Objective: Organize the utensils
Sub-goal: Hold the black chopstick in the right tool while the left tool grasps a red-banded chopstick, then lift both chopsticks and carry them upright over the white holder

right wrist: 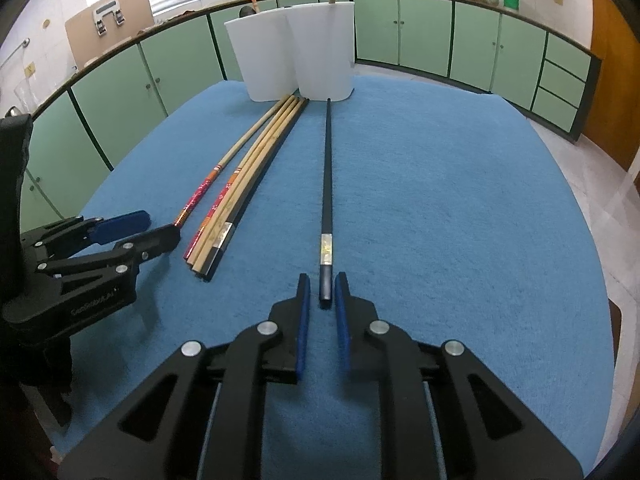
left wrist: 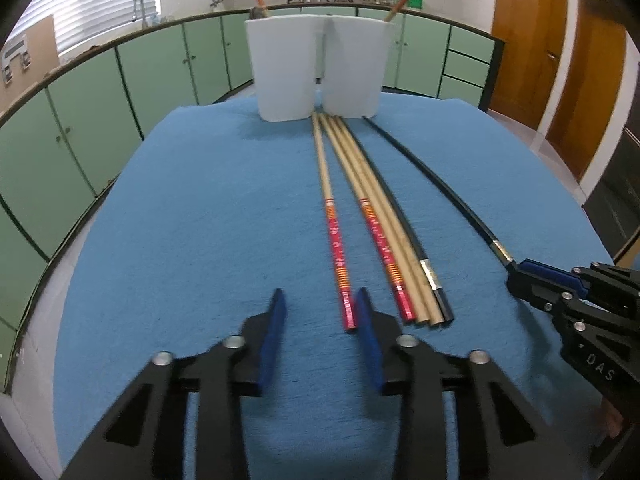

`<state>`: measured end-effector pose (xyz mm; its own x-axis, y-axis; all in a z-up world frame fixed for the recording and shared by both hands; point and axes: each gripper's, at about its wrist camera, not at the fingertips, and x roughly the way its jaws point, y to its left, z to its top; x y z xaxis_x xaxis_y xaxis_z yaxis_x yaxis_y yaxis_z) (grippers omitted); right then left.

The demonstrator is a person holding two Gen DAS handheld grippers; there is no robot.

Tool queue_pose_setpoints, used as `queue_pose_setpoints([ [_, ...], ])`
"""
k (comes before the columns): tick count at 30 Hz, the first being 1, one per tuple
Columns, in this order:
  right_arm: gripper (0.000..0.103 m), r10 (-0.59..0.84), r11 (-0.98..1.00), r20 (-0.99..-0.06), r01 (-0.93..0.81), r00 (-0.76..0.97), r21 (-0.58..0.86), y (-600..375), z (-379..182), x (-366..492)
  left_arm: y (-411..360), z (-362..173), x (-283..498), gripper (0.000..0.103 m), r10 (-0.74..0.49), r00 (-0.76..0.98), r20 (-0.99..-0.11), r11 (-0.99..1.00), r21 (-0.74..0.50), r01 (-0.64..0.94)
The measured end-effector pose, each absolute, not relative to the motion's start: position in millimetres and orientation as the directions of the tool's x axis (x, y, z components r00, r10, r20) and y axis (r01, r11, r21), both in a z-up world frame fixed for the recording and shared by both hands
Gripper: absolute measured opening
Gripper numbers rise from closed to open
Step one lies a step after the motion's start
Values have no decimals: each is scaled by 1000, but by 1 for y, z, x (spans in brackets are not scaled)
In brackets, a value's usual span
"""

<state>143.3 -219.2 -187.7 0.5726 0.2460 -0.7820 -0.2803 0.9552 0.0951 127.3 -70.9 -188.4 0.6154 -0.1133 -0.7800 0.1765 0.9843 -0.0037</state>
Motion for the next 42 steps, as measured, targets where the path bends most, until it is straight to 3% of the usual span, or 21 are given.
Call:
queue_pose_setpoints([
  [8, 12, 228, 958, -782, -278, 580, 74, -217, -188, 142, -72, -189, 128, 29, -124, 615, -779, 986, -28, 163],
  [9, 11, 228, 958, -782, -276, 580, 75, -216, -188, 142, -72, -189, 128, 27, -126, 616, -777, 987, -34, 159],
  [11, 8, 230, 959, -782, -271, 579, 82, -217, -188, 142, -73, -188, 127, 6, -134, 618, -775, 986, -39, 165],
  [20, 6, 252, 954, -760, -288, 599, 89, -221, -173, 137, -60, -163, 118, 5, -164, 636, -754, 982, -63, 178],
  [30, 6, 298, 942, -640, -327, 708, 77, -234, -96, 139, -40, -68, 109, 5, -168, 789, -591, 979, -8, 203],
  [42, 6, 370, 924, -526, -360, 765, 128, -241, -2, 172, -34, -9, 143, 5, -212, 854, -474, 973, -19, 231],
])
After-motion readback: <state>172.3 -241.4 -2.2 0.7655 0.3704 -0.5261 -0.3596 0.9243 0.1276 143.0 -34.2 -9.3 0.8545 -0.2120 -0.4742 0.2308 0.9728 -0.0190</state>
